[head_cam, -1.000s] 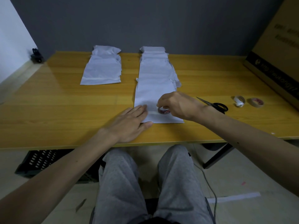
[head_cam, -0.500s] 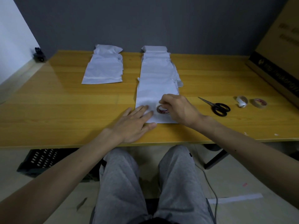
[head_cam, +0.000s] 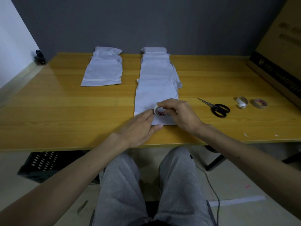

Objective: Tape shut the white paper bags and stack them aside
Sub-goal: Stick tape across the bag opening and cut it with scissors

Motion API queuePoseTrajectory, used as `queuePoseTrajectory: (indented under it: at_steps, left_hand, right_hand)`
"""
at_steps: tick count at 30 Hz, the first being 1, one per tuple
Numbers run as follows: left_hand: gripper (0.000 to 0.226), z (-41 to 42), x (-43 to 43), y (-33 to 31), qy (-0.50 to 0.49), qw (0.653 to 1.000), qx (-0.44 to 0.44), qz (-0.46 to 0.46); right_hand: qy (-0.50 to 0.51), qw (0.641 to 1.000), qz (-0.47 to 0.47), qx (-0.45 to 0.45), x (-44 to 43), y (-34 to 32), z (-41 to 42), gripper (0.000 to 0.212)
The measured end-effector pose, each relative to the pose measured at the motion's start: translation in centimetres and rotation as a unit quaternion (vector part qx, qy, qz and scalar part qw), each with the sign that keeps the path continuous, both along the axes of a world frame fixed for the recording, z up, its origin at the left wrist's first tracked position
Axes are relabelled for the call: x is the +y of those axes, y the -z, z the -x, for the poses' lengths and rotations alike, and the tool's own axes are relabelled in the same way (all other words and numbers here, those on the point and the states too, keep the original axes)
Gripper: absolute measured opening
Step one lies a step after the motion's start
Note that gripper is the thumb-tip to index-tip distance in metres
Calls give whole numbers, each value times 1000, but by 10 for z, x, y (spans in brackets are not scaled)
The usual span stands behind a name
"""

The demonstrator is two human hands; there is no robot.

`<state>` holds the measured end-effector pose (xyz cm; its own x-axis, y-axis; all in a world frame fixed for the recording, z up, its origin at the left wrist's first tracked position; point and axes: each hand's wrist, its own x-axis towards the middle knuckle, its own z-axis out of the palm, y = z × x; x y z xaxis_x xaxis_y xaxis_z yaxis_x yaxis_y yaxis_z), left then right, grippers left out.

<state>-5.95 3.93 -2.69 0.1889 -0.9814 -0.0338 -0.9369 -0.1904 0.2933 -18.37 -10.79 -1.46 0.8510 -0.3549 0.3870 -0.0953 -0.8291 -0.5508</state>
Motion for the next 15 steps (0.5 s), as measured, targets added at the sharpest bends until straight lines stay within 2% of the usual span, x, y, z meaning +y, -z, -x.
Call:
queuePoseTrajectory:
  at_steps: [4, 9, 15]
  left_hand:
    - [69, -6, -2, 0, 13, 999, 35, 3]
    - [81, -5, -4, 1, 26, 997, -27, -60]
    - [70, 6, -12, -6, 13, 999, 11, -27]
  right_hand:
    - [36, 999, -21, -3, -1, 5, 2, 32]
    - [92, 994, -43, -34, 1, 9, 7, 23]
    - [125, 991, -34, -29, -1, 9, 12, 16]
